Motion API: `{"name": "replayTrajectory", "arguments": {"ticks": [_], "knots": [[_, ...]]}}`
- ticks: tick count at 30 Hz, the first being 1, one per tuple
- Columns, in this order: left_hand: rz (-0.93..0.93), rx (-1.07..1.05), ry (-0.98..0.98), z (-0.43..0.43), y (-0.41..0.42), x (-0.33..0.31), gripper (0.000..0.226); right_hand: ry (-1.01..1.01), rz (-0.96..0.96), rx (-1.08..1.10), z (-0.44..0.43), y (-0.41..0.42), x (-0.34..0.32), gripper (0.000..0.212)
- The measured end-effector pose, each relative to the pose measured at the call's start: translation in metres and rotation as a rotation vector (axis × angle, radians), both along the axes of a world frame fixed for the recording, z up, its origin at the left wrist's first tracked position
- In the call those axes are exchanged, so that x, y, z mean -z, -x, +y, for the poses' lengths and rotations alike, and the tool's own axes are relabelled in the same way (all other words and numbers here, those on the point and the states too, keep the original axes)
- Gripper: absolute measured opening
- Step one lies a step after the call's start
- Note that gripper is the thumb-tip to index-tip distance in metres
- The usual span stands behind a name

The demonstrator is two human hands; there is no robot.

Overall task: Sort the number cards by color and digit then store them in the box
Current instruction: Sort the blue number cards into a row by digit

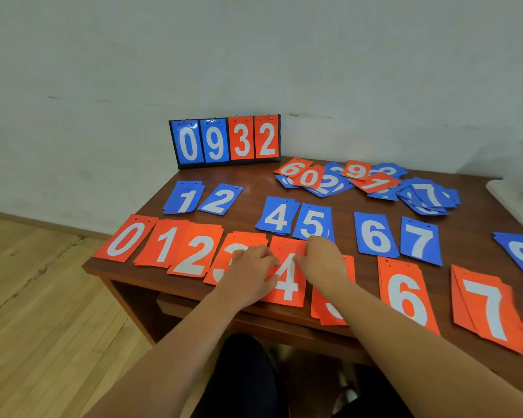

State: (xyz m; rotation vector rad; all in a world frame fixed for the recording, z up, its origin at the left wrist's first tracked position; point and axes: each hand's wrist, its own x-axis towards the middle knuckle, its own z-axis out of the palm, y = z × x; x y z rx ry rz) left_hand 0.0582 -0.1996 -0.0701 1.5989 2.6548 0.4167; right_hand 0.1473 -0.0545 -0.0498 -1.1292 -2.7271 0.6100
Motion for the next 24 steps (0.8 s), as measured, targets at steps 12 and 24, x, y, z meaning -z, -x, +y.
{"name": "replayTrajectory", "arguments": {"ticks": [12, 24], "knots": [[-0.129, -0.079, -0.191, 0.093, 0.038, -0.044, 0.023, -0.086, 0.175, -0.041, 0.091, -0.004, -0.022, 0.035], [-0.072, -0.131, -0.013, 0.282, 0.115, -0.024, 0.055, -0.137, 0.11, 0.003, 0.227, 0.02, -0.009, 0.035]]}}
